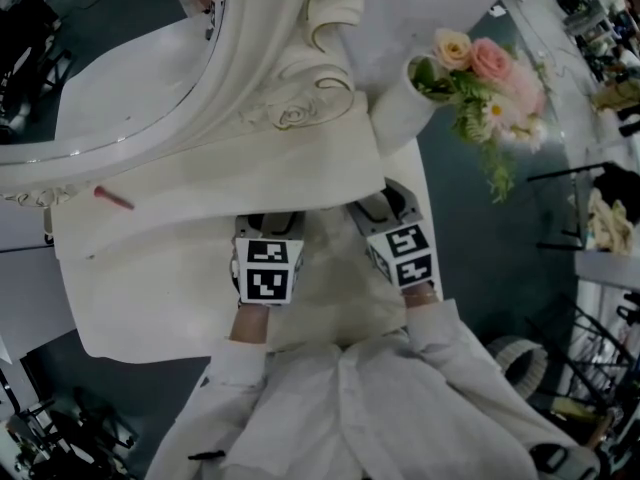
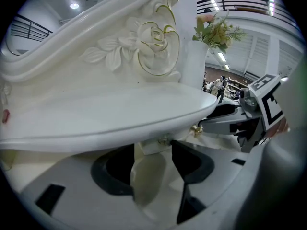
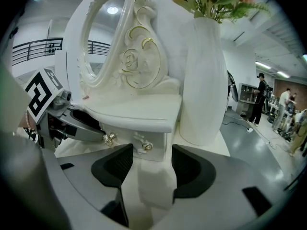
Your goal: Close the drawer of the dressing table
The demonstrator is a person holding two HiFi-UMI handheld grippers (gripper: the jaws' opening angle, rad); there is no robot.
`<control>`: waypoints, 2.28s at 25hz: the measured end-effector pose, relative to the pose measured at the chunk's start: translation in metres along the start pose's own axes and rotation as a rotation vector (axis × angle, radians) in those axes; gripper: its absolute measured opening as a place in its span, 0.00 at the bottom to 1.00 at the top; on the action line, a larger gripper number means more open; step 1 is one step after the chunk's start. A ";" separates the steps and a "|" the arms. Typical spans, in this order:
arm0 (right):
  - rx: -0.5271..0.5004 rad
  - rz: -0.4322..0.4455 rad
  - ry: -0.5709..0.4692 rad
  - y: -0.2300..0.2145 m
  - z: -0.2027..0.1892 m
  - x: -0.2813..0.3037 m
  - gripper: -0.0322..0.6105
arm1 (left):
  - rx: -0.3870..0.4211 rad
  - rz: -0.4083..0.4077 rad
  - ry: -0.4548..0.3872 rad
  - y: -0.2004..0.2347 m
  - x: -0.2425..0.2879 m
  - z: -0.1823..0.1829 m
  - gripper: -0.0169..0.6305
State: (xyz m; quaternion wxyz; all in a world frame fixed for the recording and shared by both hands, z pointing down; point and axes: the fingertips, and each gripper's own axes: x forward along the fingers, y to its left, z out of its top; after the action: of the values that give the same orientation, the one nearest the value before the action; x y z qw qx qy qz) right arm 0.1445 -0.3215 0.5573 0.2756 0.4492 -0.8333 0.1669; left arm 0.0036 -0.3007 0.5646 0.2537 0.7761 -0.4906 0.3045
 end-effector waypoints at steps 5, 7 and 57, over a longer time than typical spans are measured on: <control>0.004 0.004 -0.017 0.000 0.001 0.000 0.40 | -0.043 0.003 0.005 -0.001 -0.001 -0.002 0.37; 0.013 0.003 -0.014 0.000 0.000 -0.001 0.40 | -0.080 -0.002 0.003 -0.001 -0.001 -0.002 0.37; 0.200 0.215 -0.322 0.088 0.087 -0.140 0.40 | 0.024 -0.246 -0.344 -0.073 -0.150 0.058 0.36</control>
State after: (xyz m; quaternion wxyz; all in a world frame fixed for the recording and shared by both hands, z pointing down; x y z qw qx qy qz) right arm 0.1062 -0.2278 0.4008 0.0738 0.4036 -0.8890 0.2033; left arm 0.0334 -0.2214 0.4096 0.1921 0.8738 -0.4243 0.1400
